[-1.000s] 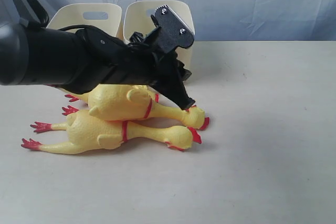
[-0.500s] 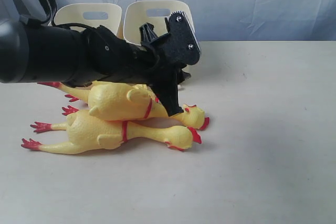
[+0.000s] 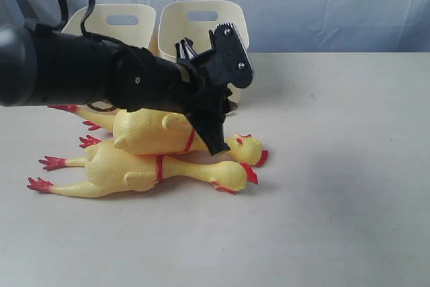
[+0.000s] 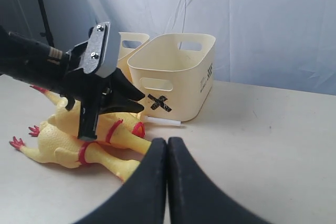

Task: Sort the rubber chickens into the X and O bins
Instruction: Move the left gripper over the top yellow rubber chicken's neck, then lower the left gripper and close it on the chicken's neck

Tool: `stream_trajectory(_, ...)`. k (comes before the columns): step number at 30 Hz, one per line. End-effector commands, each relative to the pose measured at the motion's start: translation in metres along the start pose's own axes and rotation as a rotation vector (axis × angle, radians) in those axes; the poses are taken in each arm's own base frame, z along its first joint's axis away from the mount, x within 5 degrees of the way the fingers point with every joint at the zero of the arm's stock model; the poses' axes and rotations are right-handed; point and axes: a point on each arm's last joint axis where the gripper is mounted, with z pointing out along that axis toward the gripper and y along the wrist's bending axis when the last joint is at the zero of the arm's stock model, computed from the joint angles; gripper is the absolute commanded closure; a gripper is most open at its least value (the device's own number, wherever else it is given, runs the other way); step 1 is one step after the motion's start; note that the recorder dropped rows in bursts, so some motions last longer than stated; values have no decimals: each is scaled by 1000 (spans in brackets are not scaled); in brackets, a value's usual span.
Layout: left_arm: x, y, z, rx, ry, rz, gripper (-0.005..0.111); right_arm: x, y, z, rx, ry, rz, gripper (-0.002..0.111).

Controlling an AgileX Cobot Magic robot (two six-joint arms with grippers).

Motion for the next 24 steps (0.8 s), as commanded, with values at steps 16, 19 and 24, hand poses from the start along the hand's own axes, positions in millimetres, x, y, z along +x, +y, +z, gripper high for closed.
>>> stream_trajectory(16,11,-6,4,47,370,-177,74,-2,1,-1,-3,-9,-6,108)
stream_trajectory(19,7,-7,3,117,355,-45,74,-2,1,-1,-3,-9,-6,108)
stream_trajectory(24,-6,-9,1,165,316,128,74,-2,1,-1,-3,-9,-6,108)
